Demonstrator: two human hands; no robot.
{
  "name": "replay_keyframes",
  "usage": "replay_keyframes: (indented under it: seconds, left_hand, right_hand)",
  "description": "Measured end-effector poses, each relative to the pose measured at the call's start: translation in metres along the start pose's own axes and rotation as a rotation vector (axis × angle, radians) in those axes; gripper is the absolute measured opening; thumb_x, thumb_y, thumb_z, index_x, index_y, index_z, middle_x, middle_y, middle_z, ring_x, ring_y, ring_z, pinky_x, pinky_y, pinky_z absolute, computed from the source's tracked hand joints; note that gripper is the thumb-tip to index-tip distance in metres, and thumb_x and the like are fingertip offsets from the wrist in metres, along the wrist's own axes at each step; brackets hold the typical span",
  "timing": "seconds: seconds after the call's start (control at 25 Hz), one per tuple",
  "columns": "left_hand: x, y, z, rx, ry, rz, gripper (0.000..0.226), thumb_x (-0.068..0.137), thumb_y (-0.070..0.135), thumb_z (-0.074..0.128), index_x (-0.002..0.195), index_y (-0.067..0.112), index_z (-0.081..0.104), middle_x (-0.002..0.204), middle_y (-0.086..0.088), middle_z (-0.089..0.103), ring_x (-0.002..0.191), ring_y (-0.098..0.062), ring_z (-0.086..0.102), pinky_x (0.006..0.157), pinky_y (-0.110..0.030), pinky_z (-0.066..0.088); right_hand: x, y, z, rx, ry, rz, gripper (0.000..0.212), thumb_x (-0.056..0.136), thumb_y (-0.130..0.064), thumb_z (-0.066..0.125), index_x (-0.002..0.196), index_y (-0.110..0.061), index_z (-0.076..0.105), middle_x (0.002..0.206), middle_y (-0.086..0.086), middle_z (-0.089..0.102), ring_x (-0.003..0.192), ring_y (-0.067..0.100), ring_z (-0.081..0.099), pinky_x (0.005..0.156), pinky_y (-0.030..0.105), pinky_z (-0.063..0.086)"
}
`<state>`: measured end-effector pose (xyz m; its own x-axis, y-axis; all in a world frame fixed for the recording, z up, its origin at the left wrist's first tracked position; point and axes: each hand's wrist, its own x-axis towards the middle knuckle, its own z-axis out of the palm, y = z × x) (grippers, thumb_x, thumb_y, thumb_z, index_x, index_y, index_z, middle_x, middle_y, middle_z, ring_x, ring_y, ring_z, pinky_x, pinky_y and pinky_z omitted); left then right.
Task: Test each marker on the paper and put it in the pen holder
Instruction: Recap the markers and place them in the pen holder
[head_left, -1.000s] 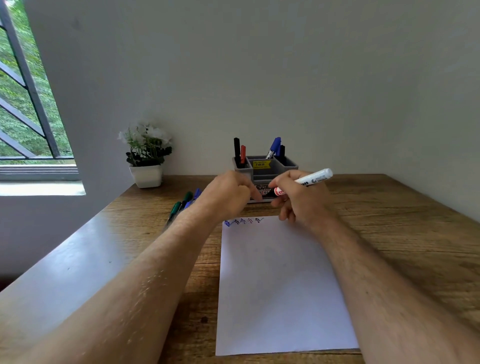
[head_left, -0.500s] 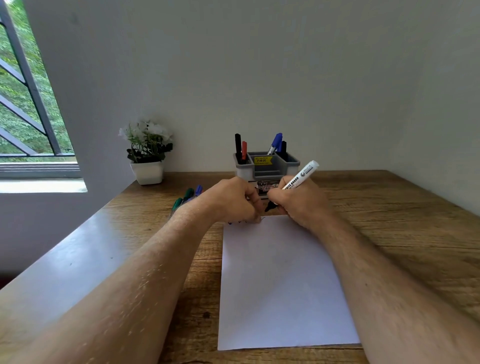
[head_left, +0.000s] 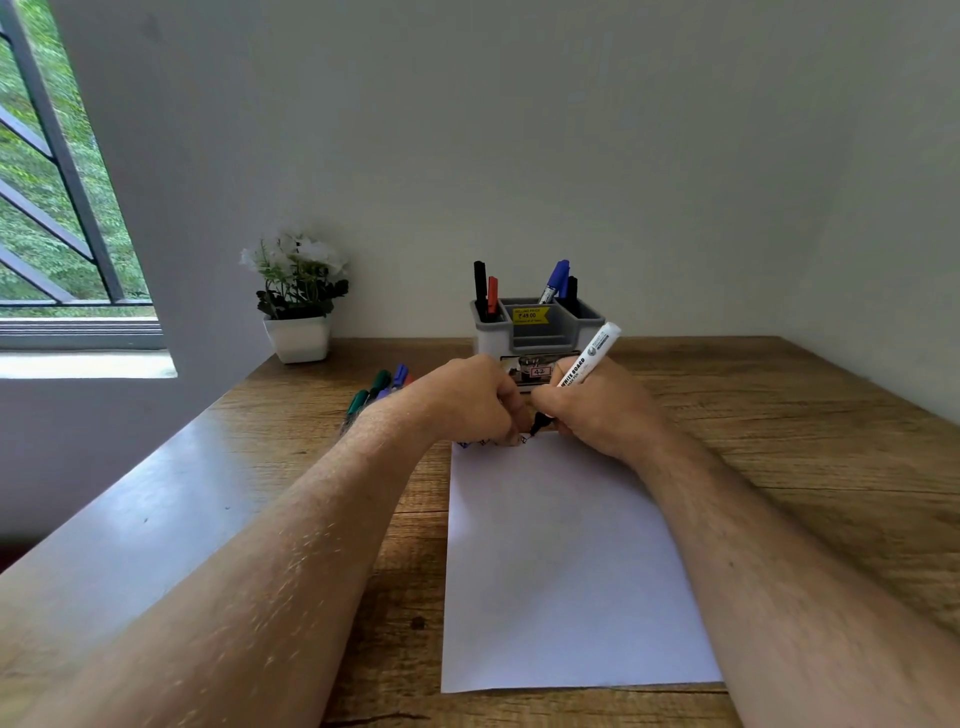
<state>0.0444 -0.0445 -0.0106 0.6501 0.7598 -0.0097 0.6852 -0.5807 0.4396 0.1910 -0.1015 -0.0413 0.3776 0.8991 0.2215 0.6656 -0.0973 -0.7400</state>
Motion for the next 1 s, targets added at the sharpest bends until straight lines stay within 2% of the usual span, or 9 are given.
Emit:
replay_keyframes:
  seconds: [0.12, 0.2, 0.28, 0.36, 0.56, 0.68, 0.76, 0.88, 1.0]
  left_hand:
    - [0.0008, 0.0005, 0.0004, -0.008, -0.008, 0.002, 0.023, 0.088, 0.013, 0.071, 0.105, 0.027, 0.077, 0.096, 0.013, 0.064, 0.08, -0.003, 0.053, 0.074, -0.02, 0.041]
    - [0.0019, 0.0002, 0.0009, -0.013, -0.014, 0.001, 0.023, 0.087, 0.012, 0.071, 0.105, 0.026, 0.077, 0.103, 0.011, 0.069, 0.09, -0.006, 0.057, 0.082, -0.024, 0.045]
    - [0.0027, 0.0003, 0.0007, -0.014, -0.014, 0.001, 0.023, 0.087, 0.012, 0.072, 0.105, 0.025, 0.077, 0.103, 0.01, 0.07, 0.093, -0.008, 0.058, 0.084, -0.026, 0.045]
    - [0.0022, 0.0009, 0.0002, -0.015, -0.009, -0.001, 0.023, 0.087, 0.012, 0.072, 0.105, 0.025, 0.077, 0.096, 0.011, 0.067, 0.085, -0.005, 0.055, 0.079, -0.023, 0.042]
    - [0.0027, 0.001, 0.0008, -0.017, -0.024, -0.004, 0.024, 0.087, 0.011, 0.072, 0.106, 0.024, 0.077, 0.111, 0.007, 0.07, 0.092, -0.008, 0.056, 0.084, -0.026, 0.041]
    - [0.0013, 0.0012, 0.0004, -0.024, -0.022, 0.006, 0.024, 0.087, 0.01, 0.071, 0.107, 0.022, 0.077, 0.102, 0.007, 0.068, 0.082, -0.004, 0.055, 0.081, -0.024, 0.041]
    - [0.0007, 0.0014, 0.0003, -0.016, -0.01, 0.013, 0.023, 0.087, 0.011, 0.071, 0.106, 0.023, 0.077, 0.095, 0.009, 0.066, 0.075, -0.002, 0.052, 0.075, -0.022, 0.04]
    - [0.0008, 0.0004, 0.0006, -0.011, 0.0, 0.012, 0.023, 0.086, 0.012, 0.072, 0.103, 0.026, 0.077, 0.097, 0.011, 0.066, 0.077, -0.001, 0.053, 0.077, -0.022, 0.042]
    - [0.0012, -0.0003, 0.0011, -0.007, 0.004, 0.006, 0.024, 0.086, 0.011, 0.072, 0.102, 0.027, 0.077, 0.097, 0.013, 0.066, 0.082, -0.003, 0.054, 0.082, -0.025, 0.042]
  right_hand:
    - [-0.0025, -0.0019, -0.0023, 0.01, -0.017, -0.012, 0.022, 0.074, -0.033, 0.067, 0.07, -0.018, 0.052, 0.074, 0.002, 0.058, 0.063, 0.012, 0.051, 0.045, 0.017, 0.033]
    - [-0.0023, -0.0014, -0.0027, 0.049, -0.023, -0.031, 0.023, 0.078, -0.026, 0.066, 0.063, -0.019, 0.05, 0.069, 0.003, 0.057, 0.063, 0.014, 0.052, 0.051, 0.021, 0.037]
    - [0.0004, 0.0009, -0.0017, 0.059, -0.011, -0.027, 0.017, 0.078, -0.029, 0.066, 0.071, -0.017, 0.056, 0.076, 0.005, 0.063, 0.065, 0.015, 0.056, 0.052, 0.022, 0.04]
    - [0.0015, 0.0018, -0.0003, 0.039, -0.01, -0.021, 0.023, 0.075, -0.035, 0.066, 0.083, -0.015, 0.059, 0.084, 0.007, 0.067, 0.068, 0.014, 0.058, 0.052, 0.021, 0.04]
    - [0.0002, 0.0014, -0.0025, 0.018, -0.012, -0.026, 0.021, 0.078, -0.03, 0.066, 0.068, -0.019, 0.051, 0.073, 0.003, 0.057, 0.062, 0.012, 0.051, 0.048, 0.019, 0.035]
    - [0.0011, 0.0008, -0.0001, 0.002, -0.013, -0.038, 0.029, 0.069, -0.04, 0.062, 0.082, -0.015, 0.056, 0.08, 0.004, 0.062, 0.066, 0.012, 0.054, 0.049, 0.018, 0.038]
    - [-0.0003, -0.0019, -0.0006, 0.005, -0.025, -0.037, 0.032, 0.064, -0.044, 0.06, 0.08, -0.016, 0.056, 0.079, 0.004, 0.063, 0.064, 0.011, 0.054, 0.048, 0.017, 0.038]
    - [0.0, -0.0014, -0.0019, -0.001, -0.016, -0.038, 0.021, 0.076, -0.033, 0.068, 0.071, -0.02, 0.051, 0.073, 0.002, 0.06, 0.059, 0.009, 0.051, 0.039, 0.011, 0.033]
    - [0.0009, -0.0003, -0.002, -0.04, 0.015, -0.036, 0.021, 0.077, -0.033, 0.067, 0.078, -0.016, 0.055, 0.073, 0.0, 0.058, 0.06, 0.008, 0.051, 0.039, 0.01, 0.032]
